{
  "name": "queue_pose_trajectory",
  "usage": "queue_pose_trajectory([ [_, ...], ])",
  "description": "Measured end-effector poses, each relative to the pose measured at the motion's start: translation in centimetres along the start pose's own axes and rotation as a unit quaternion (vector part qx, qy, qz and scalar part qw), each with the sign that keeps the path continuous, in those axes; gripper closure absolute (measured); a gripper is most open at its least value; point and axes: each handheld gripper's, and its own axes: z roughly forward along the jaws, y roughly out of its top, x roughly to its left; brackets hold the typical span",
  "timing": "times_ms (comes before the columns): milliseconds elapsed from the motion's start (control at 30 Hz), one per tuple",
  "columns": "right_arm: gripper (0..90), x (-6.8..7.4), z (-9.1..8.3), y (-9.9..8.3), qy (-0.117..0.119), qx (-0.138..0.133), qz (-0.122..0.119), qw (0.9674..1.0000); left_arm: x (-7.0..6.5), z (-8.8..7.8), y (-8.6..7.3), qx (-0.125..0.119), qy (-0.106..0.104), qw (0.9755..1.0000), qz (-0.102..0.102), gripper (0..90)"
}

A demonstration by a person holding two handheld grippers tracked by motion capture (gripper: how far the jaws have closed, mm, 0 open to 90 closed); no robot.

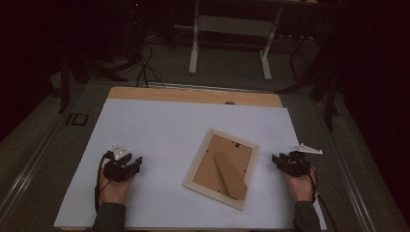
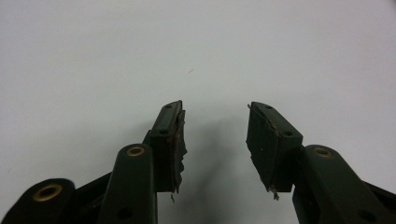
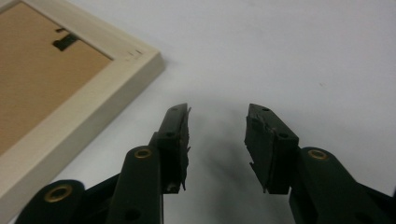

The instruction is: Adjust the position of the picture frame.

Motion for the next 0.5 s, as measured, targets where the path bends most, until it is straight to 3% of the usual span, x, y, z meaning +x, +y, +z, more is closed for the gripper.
queue_pose_trajectory([
  [33, 59.4, 0.1, 0.0, 0.0, 0.000, 0.000, -0.004, 1.0000, 0.0, 0.0, 0.0, 0.000, 0.000, 1.0000, 0.000, 60.1],
  [100, 60.2, 0.4, 0.0, 0.0, 0.001, 0.000, -0.014, 0.9999, -0.3, -0.3, 0.1, -0.013, -0.025, 0.9996, 0.000, 60.7],
  [133, 60.4, 0.5, 0.0, 0.0, 0.002, -0.001, -0.017, 0.9999, -0.6, -0.6, 0.4, -0.020, -0.050, 0.9986, -0.001, 61.6],
  [333, 61.5, 0.8, -0.2, 0.1, 0.008, -0.004, -0.022, 0.9997, -2.2, -1.2, 1.0, -0.028, -0.089, 0.9952, 0.029, 59.5],
  [467, 61.2, 0.9, 0.0, 0.1, 0.008, -0.004, -0.024, 0.9997, -3.0, -1.2, 1.2, -0.026, -0.121, 0.9919, 0.027, 61.0],
  [500, 61.2, 0.9, 0.0, 0.1, 0.008, -0.004, -0.024, 0.9997, -3.0, -1.2, 1.2, -0.026, -0.121, 0.9919, 0.027, 61.5],
])
